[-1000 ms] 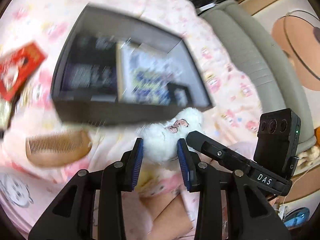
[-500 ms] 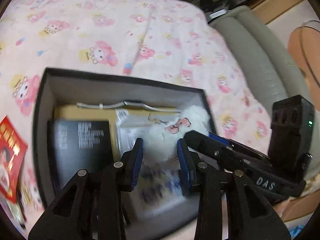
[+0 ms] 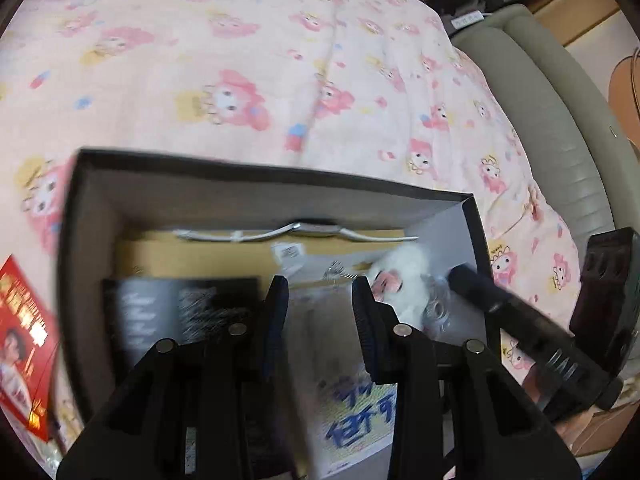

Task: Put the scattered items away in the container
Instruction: 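Carry the white plush keychain over the box with the left gripper, then lower the plush into the box beside the watch and open the left gripper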

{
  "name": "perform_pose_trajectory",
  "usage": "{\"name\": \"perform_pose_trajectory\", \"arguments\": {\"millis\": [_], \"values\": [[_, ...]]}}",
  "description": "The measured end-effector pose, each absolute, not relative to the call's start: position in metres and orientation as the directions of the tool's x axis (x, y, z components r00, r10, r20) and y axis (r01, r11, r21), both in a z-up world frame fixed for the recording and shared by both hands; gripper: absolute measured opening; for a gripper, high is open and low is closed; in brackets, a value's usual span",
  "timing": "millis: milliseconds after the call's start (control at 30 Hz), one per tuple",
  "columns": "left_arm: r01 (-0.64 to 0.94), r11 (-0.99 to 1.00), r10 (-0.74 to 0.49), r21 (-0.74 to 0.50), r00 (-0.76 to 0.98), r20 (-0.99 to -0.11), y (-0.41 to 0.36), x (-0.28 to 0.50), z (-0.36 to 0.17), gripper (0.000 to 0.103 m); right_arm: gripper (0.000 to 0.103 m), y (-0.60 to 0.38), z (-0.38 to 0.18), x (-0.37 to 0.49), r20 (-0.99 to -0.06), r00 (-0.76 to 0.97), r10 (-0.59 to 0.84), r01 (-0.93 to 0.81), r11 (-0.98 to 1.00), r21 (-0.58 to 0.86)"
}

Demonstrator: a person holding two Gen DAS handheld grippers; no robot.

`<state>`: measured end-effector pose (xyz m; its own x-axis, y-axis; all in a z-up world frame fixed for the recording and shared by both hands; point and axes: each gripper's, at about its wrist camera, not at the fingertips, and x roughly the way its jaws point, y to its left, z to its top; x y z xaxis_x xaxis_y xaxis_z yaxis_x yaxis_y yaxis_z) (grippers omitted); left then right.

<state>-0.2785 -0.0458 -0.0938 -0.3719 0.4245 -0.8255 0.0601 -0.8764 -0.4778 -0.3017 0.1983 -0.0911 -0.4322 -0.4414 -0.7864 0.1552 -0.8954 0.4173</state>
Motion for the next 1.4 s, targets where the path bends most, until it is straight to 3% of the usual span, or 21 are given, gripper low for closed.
{"name": "perform_pose_trajectory", "arguments": {"millis": [267, 300, 333, 533, 767, 967, 1133, 1400], "values": [[-0.101, -0.889, 0.457, -0.447, -0.250, -0.853, -0.008, -0.269, -0.098, 0.030, 0.031, 0.183, -0.098, -0.287, -0.845, -0.332, -0.420, 0.212, -0.906, 0.368], [-0.098, -0.903, 0.428, -0.417, -0.253, -0.868, -0.004, -0.272, -0.099, 0.021, 0.031, 0.182, -0.102, -0.288, -0.852, -0.327, -0.409, 0.209, -0.911, 0.357], [-0.094, -0.915, 0.403, -0.392, -0.264, -0.876, -0.002, -0.278, -0.098, 0.019, 0.031, 0.181, -0.105, -0.289, -0.858, -0.323, -0.400, 0.209, -0.914, 0.348], [-0.050, -0.906, 0.410, -0.420, -0.348, -0.843, -0.017, -0.289, -0.083, 0.019, 0.031, 0.176, -0.105, -0.293, -0.859, -0.335, -0.387, 0.221, -0.919, 0.327], [0.044, -0.910, 0.371, -0.412, -0.354, -0.859, -0.040, -0.289, -0.102, 0.019, 0.031, 0.144, -0.108, -0.309, -0.865, -0.261, -0.428, 0.310, -0.886, 0.344], [0.049, -0.902, 0.383, -0.428, -0.362, -0.850, -0.042, -0.283, -0.098, 0.019, 0.031, 0.172, -0.096, -0.312, -0.846, -0.419, -0.329, 0.182, -0.944, 0.277], [0.019, -0.890, 0.424, -0.456, -0.332, -0.843, -0.036, -0.275, -0.096, 0.019, 0.031, 0.185, -0.088, -0.301, -0.813, -0.416, -0.409, 0.194, -0.913, 0.359], [0.113, -0.932, 0.299, -0.345, -0.301, -0.906, -0.027, -0.315, -0.113, 0.019, 0.031, 0.179, -0.109, -0.310, -0.830, -0.364, -0.424, 0.185, -0.906, 0.381]]}}
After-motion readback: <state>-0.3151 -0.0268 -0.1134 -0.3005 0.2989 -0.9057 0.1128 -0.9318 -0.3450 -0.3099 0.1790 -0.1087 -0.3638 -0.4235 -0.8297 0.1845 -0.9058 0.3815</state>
